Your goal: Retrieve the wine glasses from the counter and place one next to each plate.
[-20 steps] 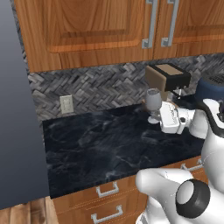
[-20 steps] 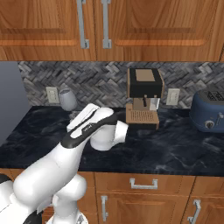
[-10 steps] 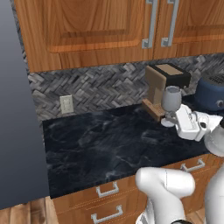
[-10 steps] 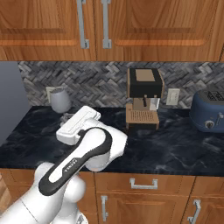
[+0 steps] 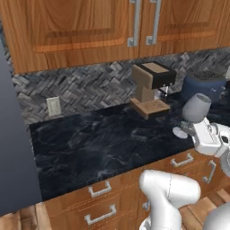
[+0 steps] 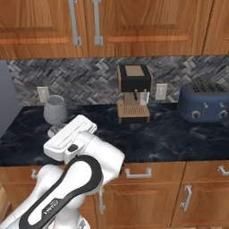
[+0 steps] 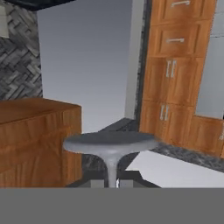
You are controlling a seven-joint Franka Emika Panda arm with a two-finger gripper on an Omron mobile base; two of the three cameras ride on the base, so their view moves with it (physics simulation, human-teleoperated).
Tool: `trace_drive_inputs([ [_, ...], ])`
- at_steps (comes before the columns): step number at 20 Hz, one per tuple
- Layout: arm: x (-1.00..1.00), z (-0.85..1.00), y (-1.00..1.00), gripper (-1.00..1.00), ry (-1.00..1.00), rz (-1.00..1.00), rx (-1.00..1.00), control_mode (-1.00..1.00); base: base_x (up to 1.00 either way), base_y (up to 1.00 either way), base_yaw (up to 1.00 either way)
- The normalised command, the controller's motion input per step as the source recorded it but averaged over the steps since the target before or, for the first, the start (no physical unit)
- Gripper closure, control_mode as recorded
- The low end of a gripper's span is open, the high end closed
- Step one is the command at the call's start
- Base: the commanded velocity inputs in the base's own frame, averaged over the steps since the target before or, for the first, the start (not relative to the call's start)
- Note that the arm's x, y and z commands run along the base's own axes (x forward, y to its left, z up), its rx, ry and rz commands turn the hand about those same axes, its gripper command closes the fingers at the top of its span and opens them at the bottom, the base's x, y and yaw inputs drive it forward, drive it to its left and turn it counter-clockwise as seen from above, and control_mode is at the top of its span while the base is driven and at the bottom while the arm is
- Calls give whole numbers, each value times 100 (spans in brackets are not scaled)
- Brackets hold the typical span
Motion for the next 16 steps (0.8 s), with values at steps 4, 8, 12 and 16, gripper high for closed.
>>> trace_drive_inputs([
  [4, 0, 0, 0, 100, 0, 0, 0, 100, -26, -21, -57],
  [8, 0, 0, 0, 100, 0, 0, 0, 100, 0, -1, -92],
  [12, 0, 0, 0, 100, 0, 0, 0, 100, 0, 0, -100],
  [16, 0, 0, 0, 100, 0, 0, 0, 100, 0, 0, -99],
])
